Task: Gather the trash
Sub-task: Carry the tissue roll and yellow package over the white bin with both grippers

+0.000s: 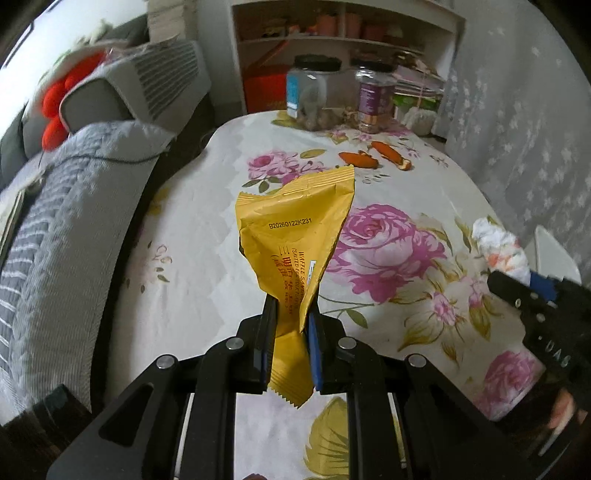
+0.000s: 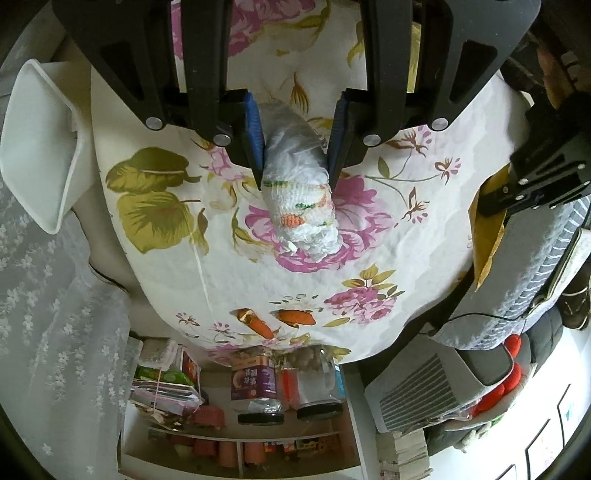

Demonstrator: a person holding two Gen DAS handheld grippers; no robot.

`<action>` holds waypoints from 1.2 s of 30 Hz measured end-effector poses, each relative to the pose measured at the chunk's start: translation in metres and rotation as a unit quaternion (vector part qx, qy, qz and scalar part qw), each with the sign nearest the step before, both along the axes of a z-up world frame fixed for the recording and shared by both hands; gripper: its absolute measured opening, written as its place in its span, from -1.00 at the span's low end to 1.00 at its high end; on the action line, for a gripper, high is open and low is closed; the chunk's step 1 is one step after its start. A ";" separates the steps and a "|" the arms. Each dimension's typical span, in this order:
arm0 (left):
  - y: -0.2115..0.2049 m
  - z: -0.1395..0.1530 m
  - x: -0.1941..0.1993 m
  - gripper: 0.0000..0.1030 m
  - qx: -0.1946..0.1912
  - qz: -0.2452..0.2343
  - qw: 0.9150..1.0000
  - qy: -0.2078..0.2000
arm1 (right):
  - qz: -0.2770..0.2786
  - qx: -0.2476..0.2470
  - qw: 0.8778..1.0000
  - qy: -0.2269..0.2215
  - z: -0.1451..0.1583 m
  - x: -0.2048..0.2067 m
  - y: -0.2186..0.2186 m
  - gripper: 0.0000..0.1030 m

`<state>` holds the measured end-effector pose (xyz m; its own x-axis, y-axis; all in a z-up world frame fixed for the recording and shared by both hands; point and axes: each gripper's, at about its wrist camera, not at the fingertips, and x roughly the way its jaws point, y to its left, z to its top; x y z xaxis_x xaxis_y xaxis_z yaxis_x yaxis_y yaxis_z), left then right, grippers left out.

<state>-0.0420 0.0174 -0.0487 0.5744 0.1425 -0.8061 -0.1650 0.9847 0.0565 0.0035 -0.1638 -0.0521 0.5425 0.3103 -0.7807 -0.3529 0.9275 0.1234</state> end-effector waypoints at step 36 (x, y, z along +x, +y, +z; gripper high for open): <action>-0.132 -0.014 0.039 -0.69 -0.029 -0.121 0.992 0.007 | -0.281 0.018 0.959 -0.024 -0.001 -0.005 -0.232 -0.42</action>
<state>-0.0026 -0.1142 -0.0625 0.5745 -0.0448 -0.8173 0.0767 0.9971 -0.0008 -0.0014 -0.3959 -0.0534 0.6674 -0.0152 -0.7445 0.1956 0.9683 0.1555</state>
